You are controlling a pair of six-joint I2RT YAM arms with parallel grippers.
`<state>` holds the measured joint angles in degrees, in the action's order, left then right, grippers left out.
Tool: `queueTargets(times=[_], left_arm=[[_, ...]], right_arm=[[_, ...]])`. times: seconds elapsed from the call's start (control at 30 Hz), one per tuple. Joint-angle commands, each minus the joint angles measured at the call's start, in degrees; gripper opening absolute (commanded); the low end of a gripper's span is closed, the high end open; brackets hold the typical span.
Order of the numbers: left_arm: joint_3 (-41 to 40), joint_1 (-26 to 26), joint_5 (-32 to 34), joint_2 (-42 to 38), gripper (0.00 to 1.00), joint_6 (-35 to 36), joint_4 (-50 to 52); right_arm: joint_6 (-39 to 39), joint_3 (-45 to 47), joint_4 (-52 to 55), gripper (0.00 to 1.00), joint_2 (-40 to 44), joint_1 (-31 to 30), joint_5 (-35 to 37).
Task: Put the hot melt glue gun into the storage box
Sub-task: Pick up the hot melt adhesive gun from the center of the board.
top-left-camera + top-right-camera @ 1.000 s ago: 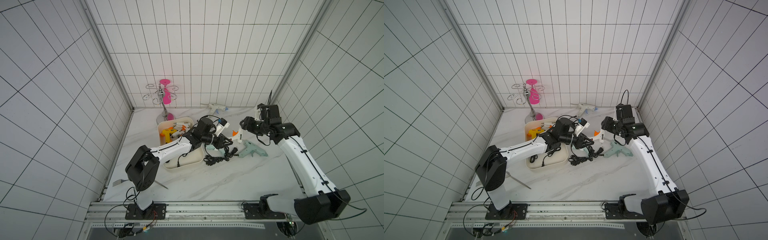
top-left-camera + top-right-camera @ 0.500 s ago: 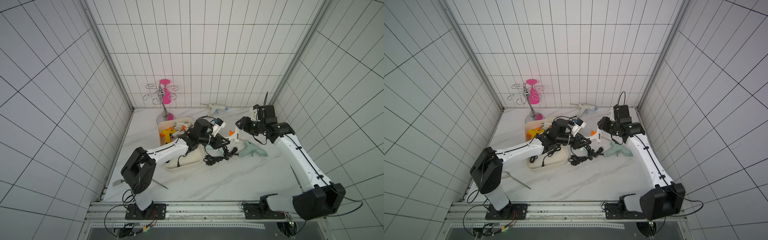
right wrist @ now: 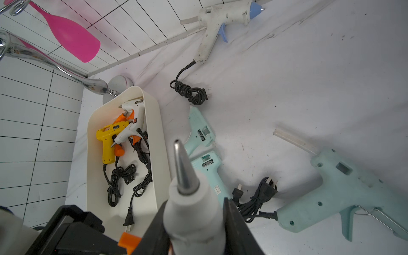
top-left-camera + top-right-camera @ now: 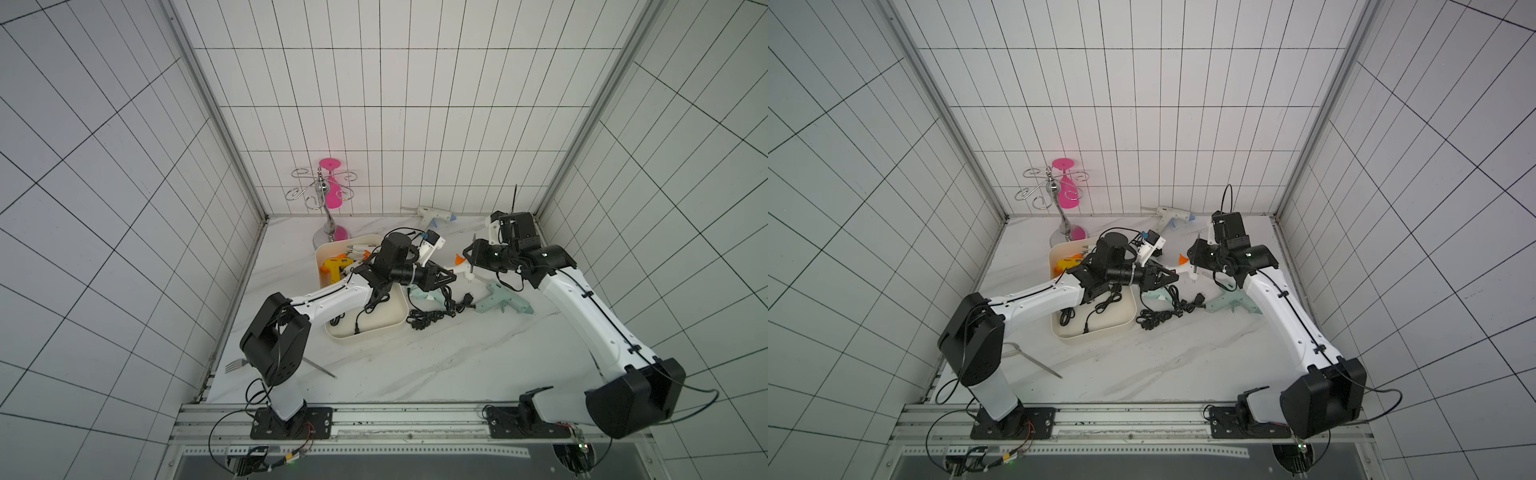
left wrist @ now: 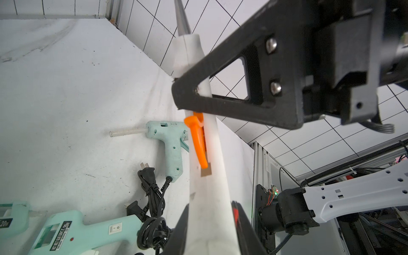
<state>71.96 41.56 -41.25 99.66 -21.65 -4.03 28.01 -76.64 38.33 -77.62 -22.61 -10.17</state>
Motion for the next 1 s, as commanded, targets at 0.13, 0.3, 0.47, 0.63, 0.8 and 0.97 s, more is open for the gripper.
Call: queueTargets(times=[0.13,0.3,0.47,0.63,0.8,0.97], left_arm=[[1.7,0.3,2.2,-4.6,0.49,4.3,4.1],[4.7,-0.6,10.8,-11.5,0.79,8.8,14.0],[2.7,-2.4,20.1,-20.4,0.89,10.0,18.7],[-1.6,-4.4,31.4,-26.1,0.91,11.3,24.0],[-3.6,-7.3,40.2,-29.3,0.91,10.4,27.4],[-4.5,-14.0,53.0,-31.9,0.91,4.0,34.3]], right_arm=[[-5.6,-5.7,1.6,0.11,-0.9,0.5,6.7],[-17.0,-19.4,7.0,0.11,-2.8,2.4,6.8],[-27.5,-32.0,15.0,0.12,-4.9,2.4,11.9],[-36.5,-38.0,15.5,0.13,-4.2,0.9,21.3],[-41.0,-45.0,14.3,0.14,-6.5,-0.3,20.9],[-43.2,-53.1,18.0,0.14,-13.8,-4.7,11.8]])
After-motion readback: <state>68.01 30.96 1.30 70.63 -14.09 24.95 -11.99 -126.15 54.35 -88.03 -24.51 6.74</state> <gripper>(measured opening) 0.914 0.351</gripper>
